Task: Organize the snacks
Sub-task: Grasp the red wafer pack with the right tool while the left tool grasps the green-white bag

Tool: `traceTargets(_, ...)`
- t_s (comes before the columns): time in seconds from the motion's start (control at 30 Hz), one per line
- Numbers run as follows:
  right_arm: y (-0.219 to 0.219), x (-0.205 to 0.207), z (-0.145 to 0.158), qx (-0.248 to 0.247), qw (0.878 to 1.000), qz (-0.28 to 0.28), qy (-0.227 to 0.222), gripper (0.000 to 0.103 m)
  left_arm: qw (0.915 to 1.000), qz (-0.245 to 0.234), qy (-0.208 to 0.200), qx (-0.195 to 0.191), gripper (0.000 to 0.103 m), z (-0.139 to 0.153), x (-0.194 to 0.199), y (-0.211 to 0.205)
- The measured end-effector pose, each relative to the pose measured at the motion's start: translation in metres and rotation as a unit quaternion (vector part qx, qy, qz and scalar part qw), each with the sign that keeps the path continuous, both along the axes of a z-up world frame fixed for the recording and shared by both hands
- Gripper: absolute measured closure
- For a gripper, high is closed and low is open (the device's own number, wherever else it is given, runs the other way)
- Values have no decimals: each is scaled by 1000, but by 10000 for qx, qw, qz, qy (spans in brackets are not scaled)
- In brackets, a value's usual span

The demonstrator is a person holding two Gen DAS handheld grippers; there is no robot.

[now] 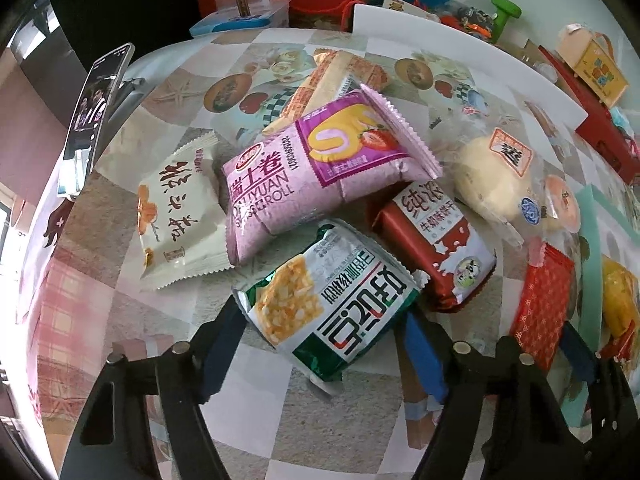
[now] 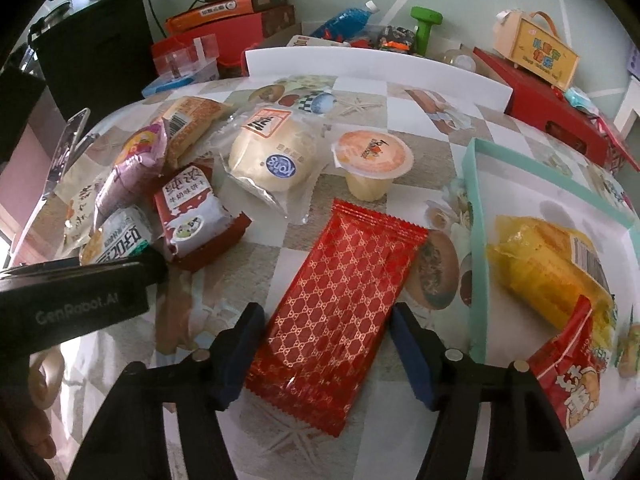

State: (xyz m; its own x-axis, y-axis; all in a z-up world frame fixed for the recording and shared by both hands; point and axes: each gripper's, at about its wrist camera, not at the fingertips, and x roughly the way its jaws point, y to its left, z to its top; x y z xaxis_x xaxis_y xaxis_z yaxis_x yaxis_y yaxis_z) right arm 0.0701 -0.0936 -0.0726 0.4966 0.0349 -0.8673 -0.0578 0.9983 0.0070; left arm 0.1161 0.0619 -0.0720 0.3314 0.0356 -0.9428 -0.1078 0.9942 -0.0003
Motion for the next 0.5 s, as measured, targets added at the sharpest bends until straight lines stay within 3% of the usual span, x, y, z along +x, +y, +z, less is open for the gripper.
traceTargets(0.17, -6, -2, 1, 70, 9999, -55, 49, 42, 9999, -93, -33, -19, 35, 5, -5, -5)
traceTargets(0.5, -20, -7, 7, 409, 9989, -183, 153, 48, 9998, -125, -146, -45, 36, 17, -10, -7)
